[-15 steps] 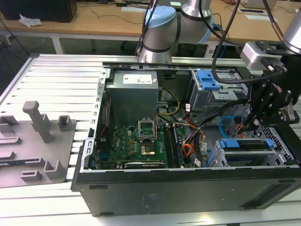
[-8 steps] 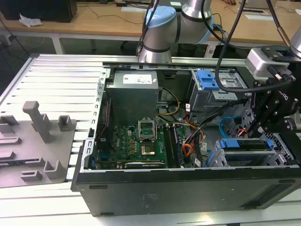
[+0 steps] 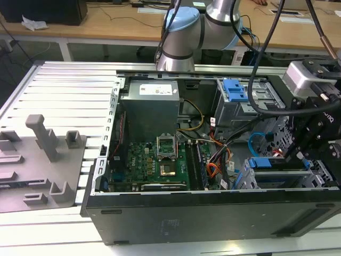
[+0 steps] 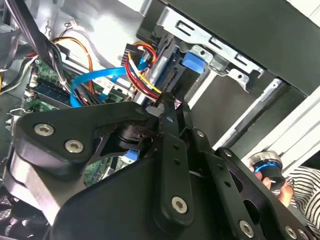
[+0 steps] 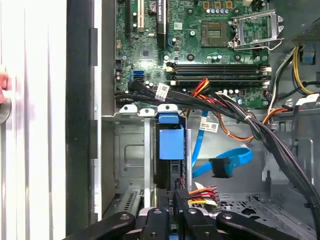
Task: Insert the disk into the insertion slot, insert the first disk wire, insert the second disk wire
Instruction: 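Insert the first disk wire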
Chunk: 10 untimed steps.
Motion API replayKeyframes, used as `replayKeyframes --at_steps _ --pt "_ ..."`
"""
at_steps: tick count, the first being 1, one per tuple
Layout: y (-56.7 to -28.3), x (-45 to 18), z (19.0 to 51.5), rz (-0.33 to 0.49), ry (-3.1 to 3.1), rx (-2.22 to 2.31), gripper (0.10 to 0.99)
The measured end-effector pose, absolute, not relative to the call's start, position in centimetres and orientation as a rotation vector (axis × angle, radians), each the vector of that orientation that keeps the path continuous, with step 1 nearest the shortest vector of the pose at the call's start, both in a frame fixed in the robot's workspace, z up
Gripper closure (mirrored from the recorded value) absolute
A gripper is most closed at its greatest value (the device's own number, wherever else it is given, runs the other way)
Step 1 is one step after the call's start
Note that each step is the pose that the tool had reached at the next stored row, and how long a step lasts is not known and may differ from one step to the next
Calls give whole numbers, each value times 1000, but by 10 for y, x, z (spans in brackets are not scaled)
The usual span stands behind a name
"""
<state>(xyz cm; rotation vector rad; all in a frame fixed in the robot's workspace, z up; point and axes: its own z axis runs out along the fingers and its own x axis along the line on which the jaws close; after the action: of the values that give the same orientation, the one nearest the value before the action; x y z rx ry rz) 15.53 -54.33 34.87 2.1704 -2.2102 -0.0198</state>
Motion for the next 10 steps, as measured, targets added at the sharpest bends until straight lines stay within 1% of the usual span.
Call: replayKeyframes --at_steps 7,10 --pt "-558 155 349 -20 -2210 2170 914" --pt "-558 155 349 -24 -2212 2172 914"
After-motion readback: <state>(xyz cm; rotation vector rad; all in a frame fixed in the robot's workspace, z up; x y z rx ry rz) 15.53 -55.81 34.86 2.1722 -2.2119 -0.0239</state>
